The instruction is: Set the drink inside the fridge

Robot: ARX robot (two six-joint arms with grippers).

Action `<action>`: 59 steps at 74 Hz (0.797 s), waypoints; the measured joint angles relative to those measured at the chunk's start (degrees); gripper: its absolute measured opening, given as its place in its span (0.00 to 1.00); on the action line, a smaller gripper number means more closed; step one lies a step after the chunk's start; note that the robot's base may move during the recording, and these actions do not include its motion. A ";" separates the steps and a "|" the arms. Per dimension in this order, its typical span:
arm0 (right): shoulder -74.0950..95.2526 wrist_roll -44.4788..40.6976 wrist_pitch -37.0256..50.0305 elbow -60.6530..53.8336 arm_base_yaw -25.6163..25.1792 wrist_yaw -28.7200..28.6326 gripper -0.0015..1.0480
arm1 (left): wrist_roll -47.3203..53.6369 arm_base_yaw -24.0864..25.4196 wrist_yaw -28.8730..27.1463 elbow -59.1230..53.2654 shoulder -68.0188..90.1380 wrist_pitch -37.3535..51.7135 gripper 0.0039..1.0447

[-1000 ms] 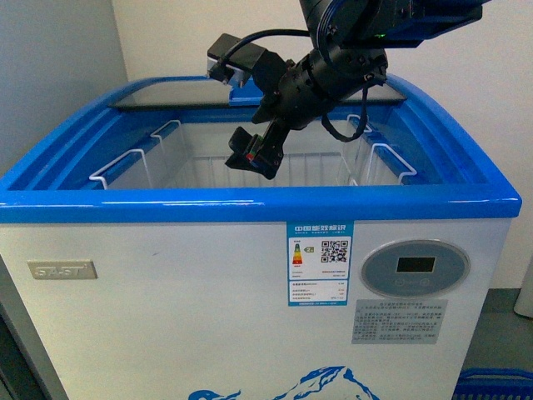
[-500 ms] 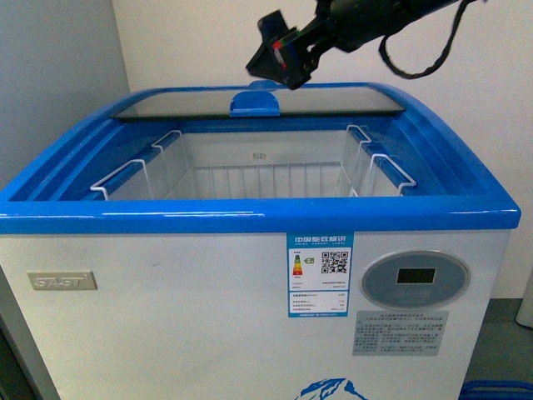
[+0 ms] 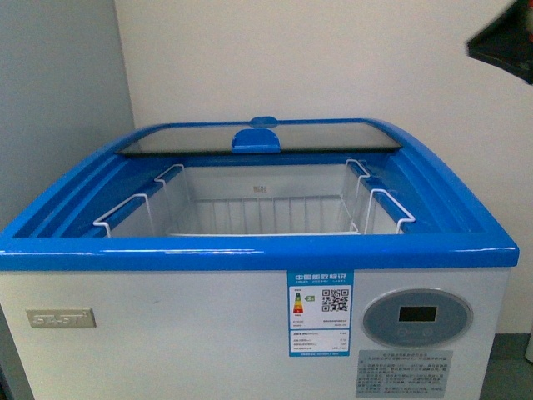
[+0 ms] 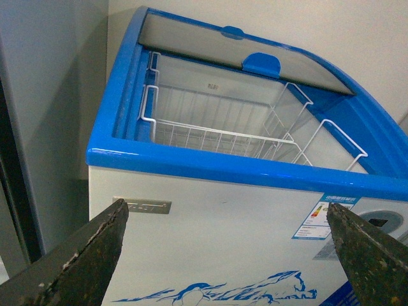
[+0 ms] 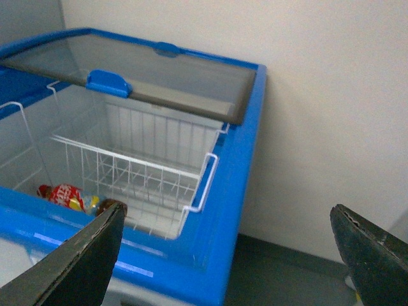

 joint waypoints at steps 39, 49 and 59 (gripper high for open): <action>-38.62 8.59 -7.74 -30.40 -2.64 4.35 0.23 | 8.85 -0.79 -16.48 -5.14 -3.67 3.87 0.63; -41.68 8.70 -7.10 -33.27 -2.60 4.35 0.03 | 11.02 -0.98 -16.35 -9.11 -6.82 4.09 0.38; -43.71 8.72 -7.08 -35.32 -2.60 4.33 0.03 | 11.41 -0.98 -16.35 -11.58 -9.90 4.02 0.14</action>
